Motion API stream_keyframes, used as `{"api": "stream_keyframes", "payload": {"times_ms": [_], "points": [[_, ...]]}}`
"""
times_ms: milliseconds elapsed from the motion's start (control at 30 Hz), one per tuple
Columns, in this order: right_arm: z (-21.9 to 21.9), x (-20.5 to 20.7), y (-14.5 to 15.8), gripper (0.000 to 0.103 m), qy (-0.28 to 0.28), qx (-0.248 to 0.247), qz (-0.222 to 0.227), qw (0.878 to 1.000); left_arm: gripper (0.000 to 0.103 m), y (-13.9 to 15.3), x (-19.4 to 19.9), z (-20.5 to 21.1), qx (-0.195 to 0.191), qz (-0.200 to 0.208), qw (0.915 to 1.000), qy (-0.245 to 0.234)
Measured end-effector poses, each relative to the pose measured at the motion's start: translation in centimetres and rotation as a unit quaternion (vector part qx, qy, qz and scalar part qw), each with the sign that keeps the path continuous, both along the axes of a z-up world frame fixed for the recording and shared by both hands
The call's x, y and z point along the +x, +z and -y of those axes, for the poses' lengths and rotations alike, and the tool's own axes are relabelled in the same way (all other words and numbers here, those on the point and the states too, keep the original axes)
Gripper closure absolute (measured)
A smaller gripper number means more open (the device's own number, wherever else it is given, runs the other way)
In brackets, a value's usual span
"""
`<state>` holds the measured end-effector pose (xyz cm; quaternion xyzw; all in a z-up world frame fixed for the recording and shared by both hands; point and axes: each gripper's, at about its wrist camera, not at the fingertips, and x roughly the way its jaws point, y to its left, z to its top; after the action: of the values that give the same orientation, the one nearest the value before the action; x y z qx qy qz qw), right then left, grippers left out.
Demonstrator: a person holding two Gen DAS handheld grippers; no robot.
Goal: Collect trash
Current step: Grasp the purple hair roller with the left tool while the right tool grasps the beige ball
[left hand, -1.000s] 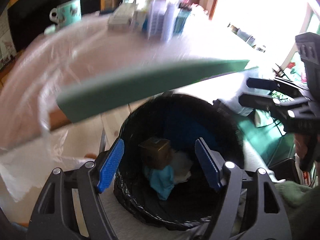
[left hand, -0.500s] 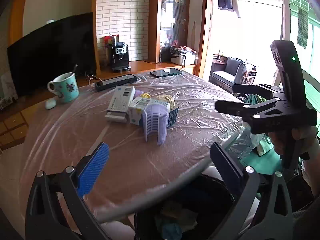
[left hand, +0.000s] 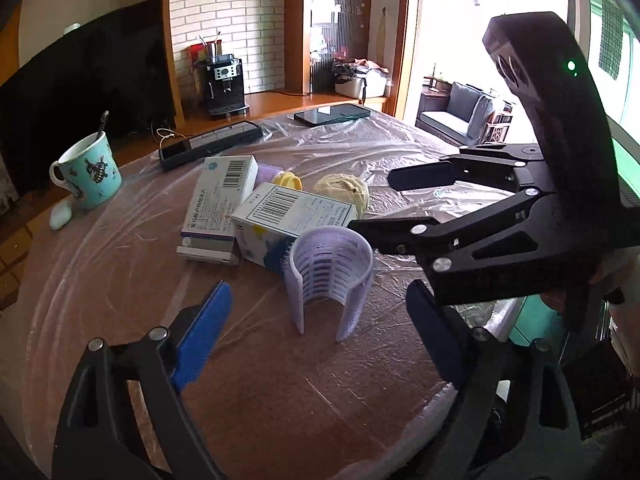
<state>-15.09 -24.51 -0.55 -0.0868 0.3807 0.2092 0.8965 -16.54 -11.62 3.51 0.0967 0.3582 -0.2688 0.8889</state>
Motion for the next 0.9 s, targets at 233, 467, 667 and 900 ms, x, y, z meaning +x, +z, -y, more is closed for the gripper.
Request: {"api": "stream_keyframes", "payload": {"times_ms": [233, 467, 667, 900], "points": [[-2.4, 0.4, 0.1, 0.035, 0.041, -0.016, 0.003, 0.999, 0.026, -0.5, 0.6, -0.1, 0.014, -0.007, 0.9998, -0.012], [0.0, 2.2, 0.2, 0.035, -0.012, 0.024, -0.009, 1.0, 0.037, -0.7, 1.4, -0.8, 0.0, -0.027, 0.9996, 0.001], [1.7, 3.8, 0.0, 0.035, -0.045, 0.039, -0.022, 0.998, 0.046, -1.0, 1.6, -0.6, 0.006, -0.03, 0.9995, 0.001], [2.0, 4.3, -0.3, 0.035, -0.07, 0.022, -0.018, 0.997, 0.049, -1.0, 1.9, -0.9, 0.006, -0.033, 0.9994, 0.008]]}}
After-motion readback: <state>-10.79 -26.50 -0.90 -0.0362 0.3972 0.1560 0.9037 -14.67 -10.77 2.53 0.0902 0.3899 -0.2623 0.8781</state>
